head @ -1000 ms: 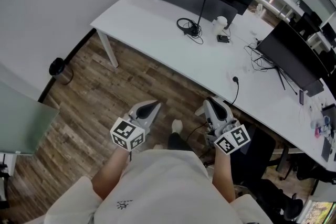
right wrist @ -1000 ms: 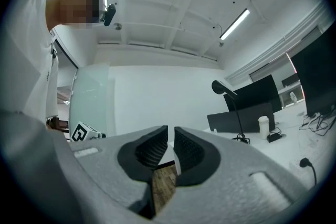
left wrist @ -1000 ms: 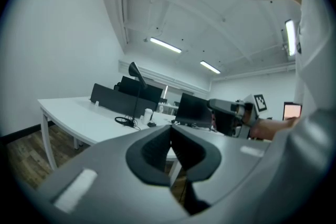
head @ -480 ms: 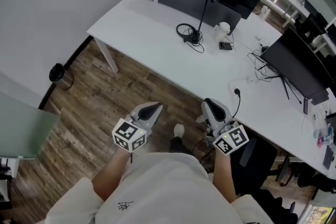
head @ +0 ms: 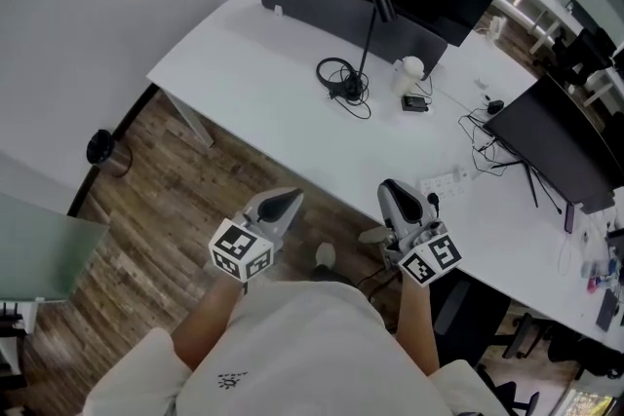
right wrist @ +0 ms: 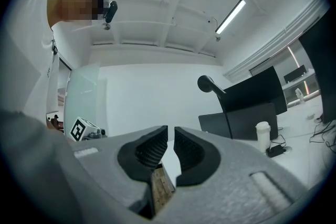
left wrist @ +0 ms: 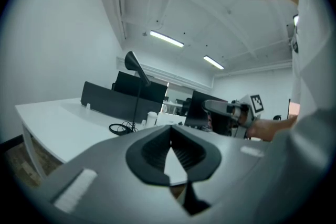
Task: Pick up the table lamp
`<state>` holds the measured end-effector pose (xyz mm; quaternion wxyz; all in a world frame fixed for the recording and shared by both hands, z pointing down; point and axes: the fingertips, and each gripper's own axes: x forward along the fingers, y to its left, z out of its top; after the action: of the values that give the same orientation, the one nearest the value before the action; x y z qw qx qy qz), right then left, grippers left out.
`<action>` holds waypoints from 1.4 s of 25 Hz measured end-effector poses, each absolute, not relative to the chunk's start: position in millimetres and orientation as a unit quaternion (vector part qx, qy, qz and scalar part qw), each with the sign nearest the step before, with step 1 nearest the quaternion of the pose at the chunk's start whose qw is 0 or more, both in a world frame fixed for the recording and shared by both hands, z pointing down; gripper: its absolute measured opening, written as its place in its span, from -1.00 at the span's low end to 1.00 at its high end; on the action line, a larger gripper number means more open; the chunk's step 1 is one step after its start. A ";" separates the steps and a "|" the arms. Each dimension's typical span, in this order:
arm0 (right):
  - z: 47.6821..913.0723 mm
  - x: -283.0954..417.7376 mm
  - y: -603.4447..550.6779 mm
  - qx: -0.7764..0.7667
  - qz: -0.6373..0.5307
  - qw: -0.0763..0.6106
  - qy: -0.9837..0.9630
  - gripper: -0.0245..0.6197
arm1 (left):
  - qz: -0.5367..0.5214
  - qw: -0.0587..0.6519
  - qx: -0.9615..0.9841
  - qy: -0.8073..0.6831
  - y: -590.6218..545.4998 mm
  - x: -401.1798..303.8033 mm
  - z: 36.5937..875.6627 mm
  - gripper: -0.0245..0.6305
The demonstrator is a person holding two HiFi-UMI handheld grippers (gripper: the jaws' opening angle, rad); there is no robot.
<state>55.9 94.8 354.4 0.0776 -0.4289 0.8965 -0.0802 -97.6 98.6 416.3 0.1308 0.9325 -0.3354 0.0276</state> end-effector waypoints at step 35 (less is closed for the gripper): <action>374.1 146.7 -32.0 -0.383 -0.105 0.099 0.912 -0.81 | 0.046 0.137 0.927 -0.347 -24.5 18.0 417.8 -0.94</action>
<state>146.7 -32.0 374.1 0.0987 -0.3830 0.9124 -0.1054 18.0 -24.5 417.8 0.1371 0.9268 -0.3465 0.0458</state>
